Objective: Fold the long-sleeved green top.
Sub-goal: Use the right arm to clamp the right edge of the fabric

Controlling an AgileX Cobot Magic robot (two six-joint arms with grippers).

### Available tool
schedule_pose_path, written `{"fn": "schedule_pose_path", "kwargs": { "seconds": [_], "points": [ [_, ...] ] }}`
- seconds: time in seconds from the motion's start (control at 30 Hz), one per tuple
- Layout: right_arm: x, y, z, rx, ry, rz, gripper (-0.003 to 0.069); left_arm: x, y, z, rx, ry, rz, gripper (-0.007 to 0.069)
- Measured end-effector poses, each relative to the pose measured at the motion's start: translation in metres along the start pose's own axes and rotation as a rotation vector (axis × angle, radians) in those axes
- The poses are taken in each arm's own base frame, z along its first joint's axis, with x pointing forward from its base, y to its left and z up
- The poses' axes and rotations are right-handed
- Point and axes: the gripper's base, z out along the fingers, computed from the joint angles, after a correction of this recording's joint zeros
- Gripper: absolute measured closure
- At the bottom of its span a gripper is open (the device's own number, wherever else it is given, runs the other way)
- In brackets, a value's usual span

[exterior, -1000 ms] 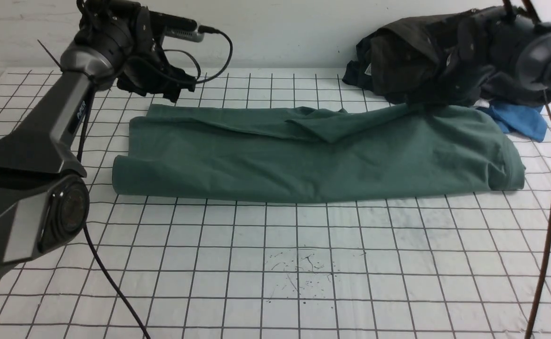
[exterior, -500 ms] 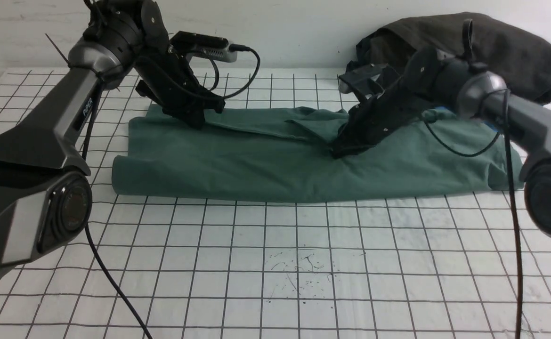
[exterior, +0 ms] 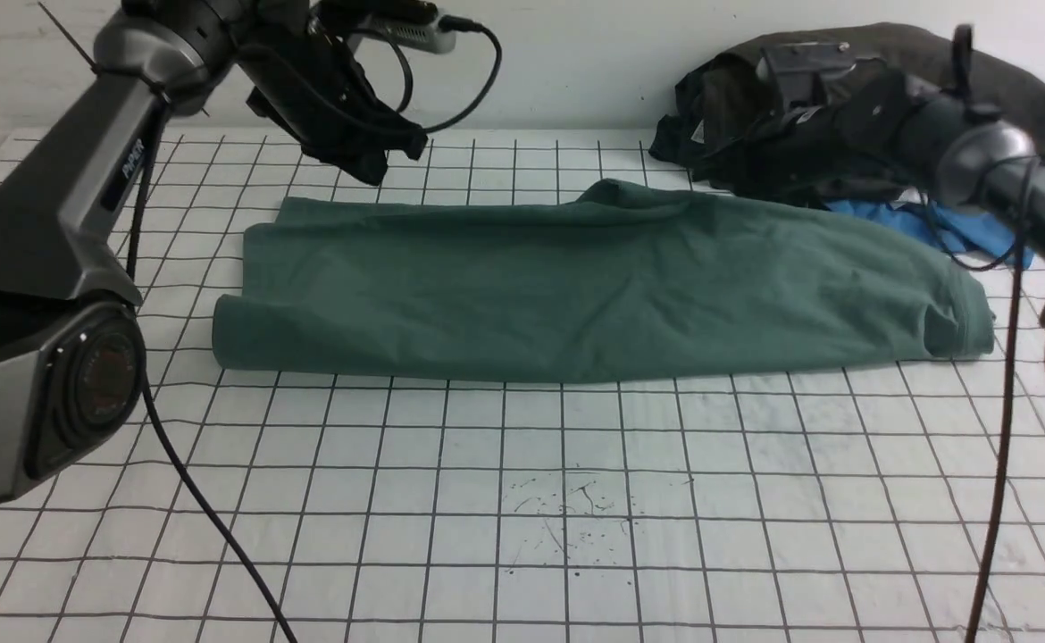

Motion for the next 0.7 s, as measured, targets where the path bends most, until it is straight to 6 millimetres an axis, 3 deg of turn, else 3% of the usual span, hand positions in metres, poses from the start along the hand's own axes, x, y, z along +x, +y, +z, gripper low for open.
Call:
{"fn": "schedule_pose_path", "kwargs": {
  "seconds": [0.13, 0.23, 0.3, 0.47, 0.57, 0.6, 0.7],
  "points": [
    [-0.020, -0.006, -0.042, -0.051, 0.064, 0.007, 0.0659, 0.001, 0.006, -0.018, -0.020, -0.005, -0.009, 0.0632],
    [-0.019, 0.008, -0.053, -0.187, 0.140, -0.002, 0.0659, 0.008, 0.006, -0.014, -0.008, 0.035, -0.019, 0.0632],
    [-0.013, 0.017, -0.046, -0.246, 0.171, -0.035, 0.0659, 0.012, 0.004, -0.007, 0.006, 0.062, -0.025, 0.0632],
    [0.034, 0.065, 0.019, -0.413, 0.220, -0.162, 0.0659, 0.043, -0.006, 0.038, 0.054, 0.233, -0.037, 0.0632],
    [0.043, 0.076, 0.037, -0.402, 0.174, -0.200, 0.0659, 0.051, -0.008, 0.047, 0.056, 0.273, -0.034, 0.0632],
    [0.045, 0.083, 0.052, -0.357, 0.096, -0.238, 0.0659, 0.055, -0.010, 0.050, 0.054, 0.294, -0.031, 0.0632],
    [0.044, 0.087, 0.063, -0.300, 0.003, -0.241, 0.0659, 0.056, -0.008, 0.051, 0.041, 0.300, -0.025, 0.0632]
  ]
}}
